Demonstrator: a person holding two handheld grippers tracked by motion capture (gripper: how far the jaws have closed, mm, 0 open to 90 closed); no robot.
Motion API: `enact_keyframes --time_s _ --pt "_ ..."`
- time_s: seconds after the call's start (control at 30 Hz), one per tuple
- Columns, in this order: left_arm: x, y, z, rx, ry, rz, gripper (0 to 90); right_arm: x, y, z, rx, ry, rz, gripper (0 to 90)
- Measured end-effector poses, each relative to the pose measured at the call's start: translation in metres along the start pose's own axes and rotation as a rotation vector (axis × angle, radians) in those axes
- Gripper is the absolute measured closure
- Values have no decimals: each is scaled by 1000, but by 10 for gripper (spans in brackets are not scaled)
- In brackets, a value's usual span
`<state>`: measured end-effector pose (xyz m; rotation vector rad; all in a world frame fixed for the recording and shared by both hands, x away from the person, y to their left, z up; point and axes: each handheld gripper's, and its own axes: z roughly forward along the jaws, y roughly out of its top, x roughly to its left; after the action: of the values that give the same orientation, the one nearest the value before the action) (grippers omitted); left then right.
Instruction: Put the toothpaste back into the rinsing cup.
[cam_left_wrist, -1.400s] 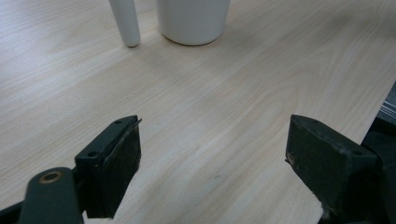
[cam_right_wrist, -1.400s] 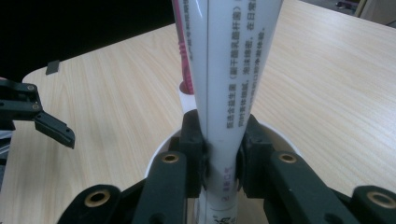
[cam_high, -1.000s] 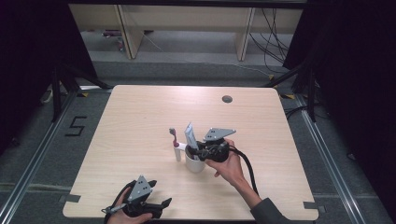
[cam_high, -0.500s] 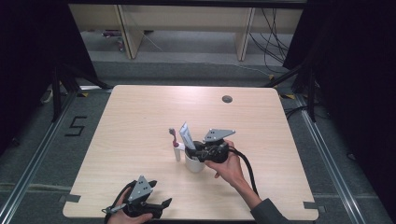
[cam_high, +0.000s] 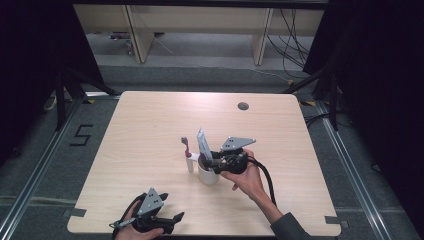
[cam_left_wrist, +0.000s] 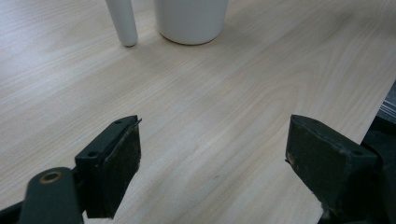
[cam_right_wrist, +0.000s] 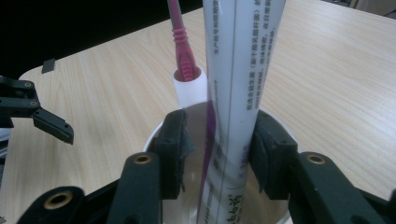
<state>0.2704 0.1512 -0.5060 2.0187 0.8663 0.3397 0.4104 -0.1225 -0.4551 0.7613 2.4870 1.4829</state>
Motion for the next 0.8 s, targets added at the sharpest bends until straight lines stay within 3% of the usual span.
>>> enact_keyframes --time_s 0.03,0.13,0.2,0.23,0.3,0.33,0.4,0.5,0.53,0.57,0.6,0.63,0.67,0.7,0.73,0.77,0.8 --pt "0 0 -1 7 0 0 180 1 0 -1 8 -4 25 583" --pt "0 0 0 7 1 0 180 -1 -1 0 -12 4 3 572" --pt "0 0 0 9 -3 0 180 -1 -1 -1 -4 -1 18 570" --pt "1 0 -2 30 7 27 180 -1 -1 -3 -8 -27 7 564" --pt "0 0 0 0 -2 -3 180 -1 -1 -3 -4 -9 20 552" --pt "0 0 0 2 -2 -1 180 0 -1 -5 -1 -23 10 547" --pt "0 0 0 8 -1 0 180 1 -2 -7 1 -19 46 536" --pt "0 0 0 0 -1 0 180 -1 -2 -9 -12 -16 26 531" --pt "0 0 0 7 -1 0 180 1 -3 -11 -9 -29 40 531" --pt "1 0 -2 30 7 27 180 1 -3 -11 -9 -29 40 531" --pt "1 0 -2 30 5 29 180 0 -3 -11 -13 -16 40 530" --pt "2 0 -2 29 6 27 180 0 -2 -13 -8 -25 40 525" --pt "0 0 0 5 -1 0 180 0 -2 -14 -13 -32 27 522" --pt "0 0 0 5 0 2 180 1 -2 -14 -7 -23 46 518" --pt "0 0 0 6 -1 1 180 0 -3 -13 -26 -17 22 514" --pt "2 0 -2 30 6 28 180 0 -3 -14 -20 -19 33 512" --pt "1 0 -1 17 3 13 180 2 -3 -16 -25 -22 51 502"
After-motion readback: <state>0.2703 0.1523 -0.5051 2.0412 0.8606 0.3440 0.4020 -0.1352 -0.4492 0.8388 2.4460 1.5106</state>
